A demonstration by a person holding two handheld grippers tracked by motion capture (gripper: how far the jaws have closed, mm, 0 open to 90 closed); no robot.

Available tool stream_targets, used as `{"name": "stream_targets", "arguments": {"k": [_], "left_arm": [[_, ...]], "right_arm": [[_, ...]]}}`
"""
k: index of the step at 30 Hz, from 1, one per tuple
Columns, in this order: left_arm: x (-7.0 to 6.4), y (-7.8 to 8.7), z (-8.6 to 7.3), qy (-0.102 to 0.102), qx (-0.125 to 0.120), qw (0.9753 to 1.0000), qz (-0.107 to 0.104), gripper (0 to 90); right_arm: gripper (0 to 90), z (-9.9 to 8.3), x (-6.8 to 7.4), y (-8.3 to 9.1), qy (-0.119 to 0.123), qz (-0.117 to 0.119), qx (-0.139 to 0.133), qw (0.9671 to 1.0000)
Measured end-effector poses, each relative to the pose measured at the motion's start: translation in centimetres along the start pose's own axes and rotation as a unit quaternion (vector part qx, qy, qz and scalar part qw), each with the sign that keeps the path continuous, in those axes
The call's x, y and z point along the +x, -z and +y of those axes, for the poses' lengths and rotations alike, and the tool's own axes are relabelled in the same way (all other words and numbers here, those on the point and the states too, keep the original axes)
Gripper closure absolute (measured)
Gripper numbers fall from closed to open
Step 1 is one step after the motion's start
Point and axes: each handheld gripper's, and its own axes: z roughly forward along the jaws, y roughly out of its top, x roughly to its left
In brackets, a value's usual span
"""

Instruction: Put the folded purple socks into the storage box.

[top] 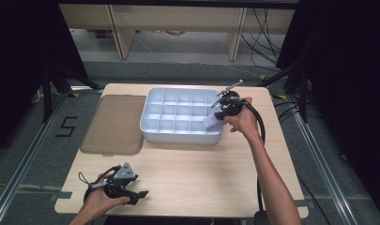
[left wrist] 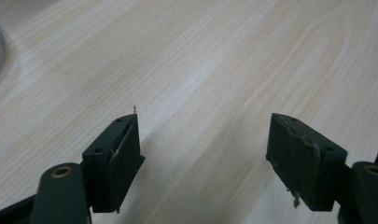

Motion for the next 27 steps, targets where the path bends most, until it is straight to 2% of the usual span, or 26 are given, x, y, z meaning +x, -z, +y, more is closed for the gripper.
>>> {"name": "stream_targets", "arguments": {"k": [2,3,4,5,8,9,10,11,14,16,17,18,19,20,21,27], "left_arm": [[0.2,0.2,0.1,-0.005,-0.002,1.0000,0.004,25.6],[0.2,0.2,0.1,-0.001,-0.003,1.0000,0.005,25.6],[0.2,0.2,0.1,0.003,-0.004,1.0000,0.004,25.6],[0.3,0.3,0.1,-0.003,-0.004,1.0000,0.007,25.6],[0.2,0.3,0.1,0.004,-0.009,0.9999,0.002,25.6],[0.3,0.3,0.1,-0.006,-0.003,1.0000,0.006,25.6],[0.2,0.2,0.1,0.003,-0.003,1.0000,0.004,25.6],[0.2,0.3,0.1,0.005,-0.004,1.0000,-0.002,25.6],[0.2,0.2,0.1,0.004,-0.003,1.0000,0.004,25.6],[0.4,0.3,0.1,-0.006,-0.003,1.0000,0.005,25.6],[0.3,0.3,0.1,-0.004,-0.002,1.0000,0.005,25.6],[0.2,0.2,0.0,0.006,-0.004,1.0000,0.001,25.6],[0.2,0.2,0.0,0.003,-0.002,1.0000,-0.002,25.6],[0.2,0.2,0.0,0.003,-0.002,1.0000,0.004,25.6],[0.3,0.2,0.1,-0.006,-0.001,1.0000,0.004,25.5],[0.2,0.2,0.1,-0.005,-0.001,1.0000,0.005,25.6]], "right_arm": [[71.1,0.0,-0.2,-0.5,0.009,-0.004,0.002,1.0000],[71.1,0.0,-0.1,-0.7,0.004,-0.003,0.008,1.0000],[71.1,0.1,0.0,-0.9,0.009,-0.006,0.014,0.9998],[71.1,0.1,0.0,-1.2,0.012,-0.008,0.020,0.9997],[71.1,0.1,0.1,-1.9,0.019,-0.016,0.035,0.9991],[71.1,0.1,0.0,-2.2,0.022,-0.022,0.038,0.9988],[71.1,0.0,0.1,-2.4,0.023,-0.027,0.046,0.9983],[71.1,0.0,0.1,-2.7,0.018,-0.029,0.048,0.9982],[71.1,-0.1,0.1,-3.1,0.020,-0.033,0.054,0.9978],[71.1,-0.1,0.3,-3.4,0.032,-0.038,0.059,0.9970],[71.1,-0.1,0.4,-3.5,0.036,-0.040,0.067,0.9963],[71.1,-0.1,0.6,-3.6,0.040,-0.044,0.068,0.9959],[71.1,-0.1,0.6,-3.7,0.046,-0.046,0.070,0.9954],[71.2,-0.1,0.7,-3.8,0.047,-0.048,0.072,0.9952],[71.1,0.0,0.8,-3.8,0.048,-0.049,0.076,0.9947],[71.1,-0.1,1.2,-4.8,0.071,-0.055,0.093,0.9917]]}}
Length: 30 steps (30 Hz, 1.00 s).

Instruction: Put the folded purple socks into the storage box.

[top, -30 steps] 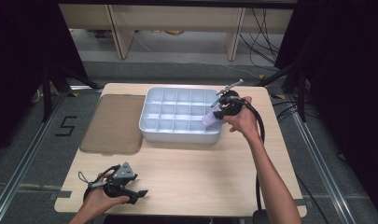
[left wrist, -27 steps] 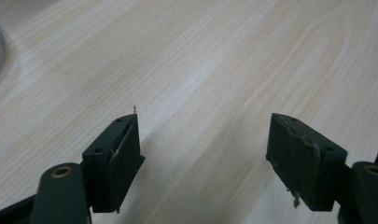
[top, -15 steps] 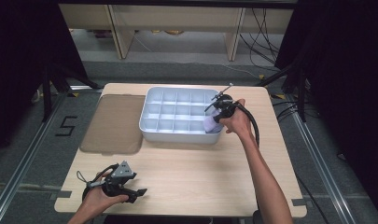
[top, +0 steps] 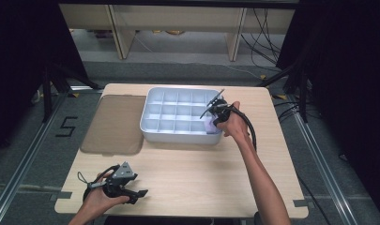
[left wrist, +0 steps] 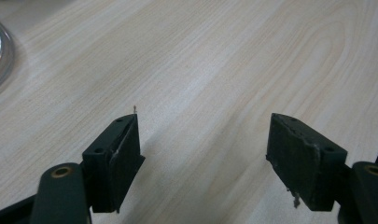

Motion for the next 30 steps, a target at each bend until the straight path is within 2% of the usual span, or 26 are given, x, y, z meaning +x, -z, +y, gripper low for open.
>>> {"name": "stream_targets", "arguments": {"k": [3,8,10,12,16,17,18,20,21,22,23,24,26,28,30], "left_arm": [[0.1,0.0,0.0,-0.002,0.000,1.0000,-0.001,25.6],[0.0,0.0,0.0,-0.003,0.002,1.0000,-0.006,25.6],[-0.1,-0.2,0.0,0.006,-0.003,1.0000,-0.005,25.6],[-0.1,-0.1,0.0,-0.001,0.002,1.0000,-0.003,25.5],[-0.1,-0.1,0.0,0.003,0.001,1.0000,-0.005,25.6],[-0.1,-0.1,0.0,0.000,0.003,1.0000,-0.006,25.6],[-0.1,-0.1,0.0,0.001,0.001,1.0000,-0.007,25.5],[-0.1,-0.1,0.0,0.002,0.002,1.0000,-0.007,25.6],[-0.1,-0.2,0.0,0.006,0.000,0.9999,-0.009,25.6],[-0.1,-0.2,0.0,0.006,0.000,0.9999,-0.010,25.6],[0.0,-0.2,0.0,-0.001,0.005,1.0000,-0.004,25.6],[-0.1,-0.2,-0.1,0.007,0.004,1.0000,-0.004,25.6],[-0.2,-0.2,0.0,0.008,0.003,0.9999,-0.007,25.6],[-0.2,-0.3,-0.1,0.008,0.003,0.9999,-0.010,25.6],[-0.1,-0.3,0.0,-0.003,0.006,1.0000,-0.005,25.6]], "right_arm": [[71.1,0.0,0.4,-0.8,0.012,-0.004,0.008,0.9999],[71.0,-0.3,0.7,-1.8,0.009,0.006,0.013,0.9999],[70.8,-0.3,0.7,-1.8,0.010,0.006,0.017,0.9998],[69.8,-0.2,0.7,-1.8,0.012,0.005,0.018,0.9997],[59.9,-0.2,0.4,-1.1,-0.010,0.015,0.000,0.9998],[57.8,-0.3,0.2,-0.7,-0.018,0.016,-0.014,0.9996],[57.4,-0.3,0.0,-0.3,-0.026,0.024,-0.019,0.9992],[57.4,-0.3,-0.2,0.6,-0.039,0.022,-0.035,0.9984],[60.6,-0.2,-0.5,1.0,-0.034,0.022,-0.046,0.9981],[64.6,-0.2,-0.6,1.4,-0.042,0.023,-0.055,0.9973],[68.4,-0.1,-0.8,1.7,-0.042,0.028,-0.066,0.9965],[73.2,0.0,-0.9,2.0,-0.041,0.030,-0.071,0.9962],[78.6,0.2,-1.2,2.2,-0.037,0.035,-0.085,0.9951],[81.0,0.4,-1.2,1.9,-0.037,0.032,-0.074,0.9961],[82.1,0.5,-1.1,1.2,-0.038,0.034,-0.059,0.9970]]}}
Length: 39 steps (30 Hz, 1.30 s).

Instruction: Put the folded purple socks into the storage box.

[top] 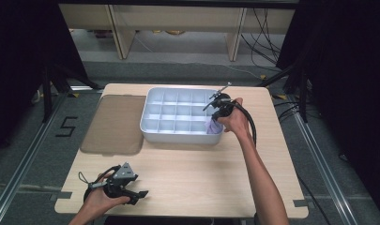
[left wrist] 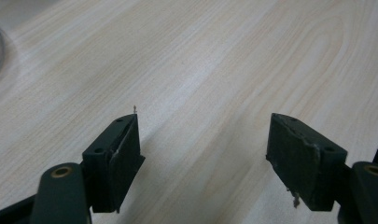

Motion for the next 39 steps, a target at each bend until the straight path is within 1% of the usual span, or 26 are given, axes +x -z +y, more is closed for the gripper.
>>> {"name": "stream_targets", "arguments": {"k": [4,6,7,9,11,12,13,15,18,19,20,21,22,25,26,27,28,29,30,31,32,33,34,36,38,39], "left_arm": [[0.0,0.0,0.0,-0.003,0.002,1.0000,-0.002,25.7],[0.0,0.0,0.0,-0.001,0.001,1.0000,-0.002,25.7],[-0.1,-0.1,-0.1,0.009,0.001,1.0000,-0.003,25.7],[-0.1,-0.1,-0.1,0.006,0.002,1.0000,-0.004,25.7],[-0.2,-0.1,0.0,0.006,0.002,1.0000,-0.003,25.7],[-0.2,-0.1,0.0,0.006,0.002,0.9999,-0.008,25.7],[-0.2,0.0,0.0,0.000,0.003,1.0000,-0.008,25.7],[-0.2,-0.1,0.0,0.003,0.001,1.0000,-0.008,25.7],[-0.2,0.0,0.0,0.000,0.003,1.0000,-0.008,25.7],[-0.2,-0.1,-0.1,0.006,0.002,0.9999,-0.008,25.7],[-0.2,-0.1,-0.1,0.004,-0.003,0.9999,-0.010,25.7],[-0.3,-0.2,-0.1,0.011,-0.001,0.9999,-0.010,25.7],[-0.1,-0.1,-0.1,0.005,0.003,1.0000,-0.004,25.7],[-0.1,-0.1,-0.1,0.006,0.003,1.0000,-0.005,25.7],[-0.1,-0.1,-0.1,0.005,0.003,1.0000,-0.005,25.7],[0.0,-0.1,0.0,-0.004,0.003,1.0000,-0.004,25.7],[-0.1,0.0,0.0,-0.001,0.002,1.0000,-0.008,25.7],[0.0,0.0,0.0,-0.001,0.001,1.0000,-0.002,25.7],[-0.1,0.1,0.0,-0.001,0.002,1.0000,-0.007,25.7],[0.0,0.1,0.0,-0.001,-0.001,1.0000,-0.007,25.7],[0.0,0.2,0.0,-0.001,-0.001,1.0000,-0.006,25.7],[-0.1,0.1,0.0,0.011,-0.003,0.9999,-0.005,25.7],[0.0,0.1,0.0,0.011,-0.003,0.9999,0.000,25.6],[0.0,0.1,0.0,0.010,-0.003,0.9999,0.000,25.6],[0.0,0.1,0.0,0.010,-0.003,0.9999,-0.001,25.6],[0.0,0.1,0.0,0.009,-0.003,1.0000,0.002,25.5]], "right_arm": [[84.0,-0.5,0.3,-2.0,0.005,0.010,0.030,0.9995],[84.6,-0.8,0.6,-2.9,0.007,0.015,0.038,0.9991],[84.9,-0.9,0.8,-3.3,0.008,0.017,0.044,0.9988],[85.5,-1.0,1.0,-4.0,0.012,0.013,0.053,0.9984],[86.0,-1.0,1.1,-4.5,0.013,0.012,0.060,0.9980],[86.2,-1.0,1.1,-4.6,0.009,0.015,0.063,0.9979],[86.3,-1.0,1.1,-4.8,0.012,0.014,0.065,0.9977],[86.5,-1.0,1.1,-5.1,0.010,0.016,0.074,0.9971],[86.4,-1.2,1.2,-5.4,0.007,0.016,0.074,0.9971],[86.2,-1.2,1.2,-5.3,0.007,0.017,0.074,0.9971],[85.8,-1.2,1.1,-5.2,0.007,0.017,0.071,0.9973],[85.1,-1.2,1.1,-5.1,0.007,0.019,0.068,0.9974],[84.2,-1.2,1.0,-4.9,0.002,0.020,0.065,0.9977],[81.1,-1.2,0.7,-3.8,-0.002,0.020,0.047,0.9987],[80.3,-1.2,0.6,-3.2,-0.008,0.028,0.045,0.9986],[79.3,-1.2,0.3,-2.8,-0.009,0.035,0.039,0.9986],[78.4,-1.2,0.2,-2.3,-0.009,0.025,0.027,0.9993],[77.4,-1.2,0.1,-1.7,-0.013,0.023,0.022,0.9994],[76.6,-1.2,0.0,-1.2,-0.019,0.019,0.011,0.9996],[75.6,-1.2,-0.2,-0.7,-0.026,0.023,-0.001,0.9994],[74.2,-1.3,-0.3,-0.3,-0.027,0.024,-0.013,0.9993],[72.7,-1.3,-0.4,0.1,-0.032,0.024,-0.019,0.9990],[71.8,-1.3,-0.5,0.5,-0.036,0.024,-0.026,0.9987],[70.5,-1.5,-0.6,1.1,-0.038,0.026,-0.036,0.9983],[69.6,-1.7,-0.8,1.4,-0.033,0.024,-0.046,0.9981],[69.0,-1.8,-0.7,1.6,-0.038,0.026,-0.045,0.9979]]}}
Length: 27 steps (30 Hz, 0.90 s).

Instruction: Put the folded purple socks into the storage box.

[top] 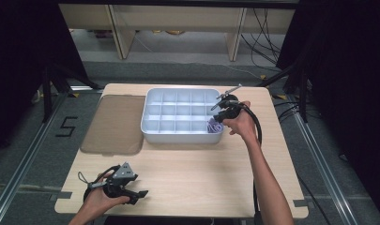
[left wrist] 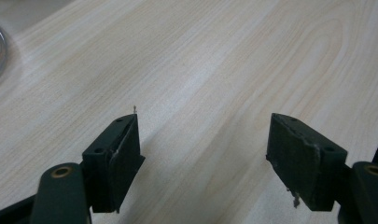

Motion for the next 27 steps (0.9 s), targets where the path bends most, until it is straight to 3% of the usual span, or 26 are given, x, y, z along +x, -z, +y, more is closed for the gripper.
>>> {"name": "stream_targets", "arguments": {"k": [4,6,7,8,10,11,12,13,16,17,19,20,21,22,25,27], "left_arm": [[0.1,0.1,0.0,-0.004,0.000,1.0000,-0.004,25.5],[0.0,0.0,0.0,0.002,-0.006,1.0000,-0.004,25.5],[0.0,0.0,0.0,0.003,-0.006,1.0000,-0.004,25.4],[0.2,0.1,0.0,0.001,0.000,1.0000,0.002,25.4],[0.2,0.1,0.0,-0.003,-0.001,1.0000,0.003,25.3],[0.2,0.1,0.0,-0.003,-0.002,1.0000,0.003,25.2],[0.2,0.1,0.0,-0.006,0.000,1.0000,0.004,25.2],[0.1,0.0,0.0,0.003,-0.002,1.0000,0.003,25.2],[0.1,0.0,0.0,0.003,-0.002,1.0000,0.002,25.2],[0.2,0.0,0.0,0.003,-0.002,1.0000,0.001,25.1],[0.2,0.0,0.0,0.003,-0.001,1.0000,0.001,25.2],[0.2,0.0,0.0,0.003,-0.001,1.0000,0.001,25.2],[0.2,0.0,0.0,0.003,-0.001,1.0000,0.001,25.2],[0.3,0.1,0.0,-0.007,-0.001,1.0000,0.003,25.2],[0.2,0.0,-0.1,0.006,-0.003,1.0000,-0.004,25.2],[0.2,0.1,0.0,-0.004,-0.002,1.0000,-0.002,25.1]], "right_arm": [[68.1,-0.3,0.0,0.3,0.004,0.004,-0.008,1.0000],[67.2,-0.3,0.2,0.5,-0.007,0.008,-0.007,0.9999],[65.6,-0.4,0.2,0.5,0.004,0.008,-0.012,0.9999],[65.0,-0.5,0.4,0.5,-0.006,0.013,-0.010,0.9998],[63.8,-0.6,0.4,0.6,0.005,0.013,-0.014,0.9998],[62.4,-0.7,0.6,0.7,-0.007,0.015,-0.014,0.9998],[60.9,-0.8,0.5,0.7,-0.001,0.016,-0.018,0.9997],[59.4,-0.9,0.7,0.8,-0.009,0.019,-0.015,0.9997],[55.0,-1.1,0.8,0.7,0.000,0.019,-0.032,0.9993],[54.3,-1.1,0.9,0.9,-0.003,0.025,-0.025,0.9994],[52.3,-1.3,1.2,0.8,-0.009,0.025,-0.040,0.9989],[52.2,-1.4,1.3,1.0,-0.007,0.024,-0.034,0.9991],[51.9,-1.5,1.5,0.8,-0.010,0.024,-0.044,0.9987],[51.8,-1.5,1.5,1.0,-0.002,0.025,-0.036,0.9990],[51.2,-1.7,1.9,1.0,-0.007,0.027,-0.042,0.9987],[50.7,-1.8,1.9,1.0,-0.004,0.028,-0.047,0.9985]]}}
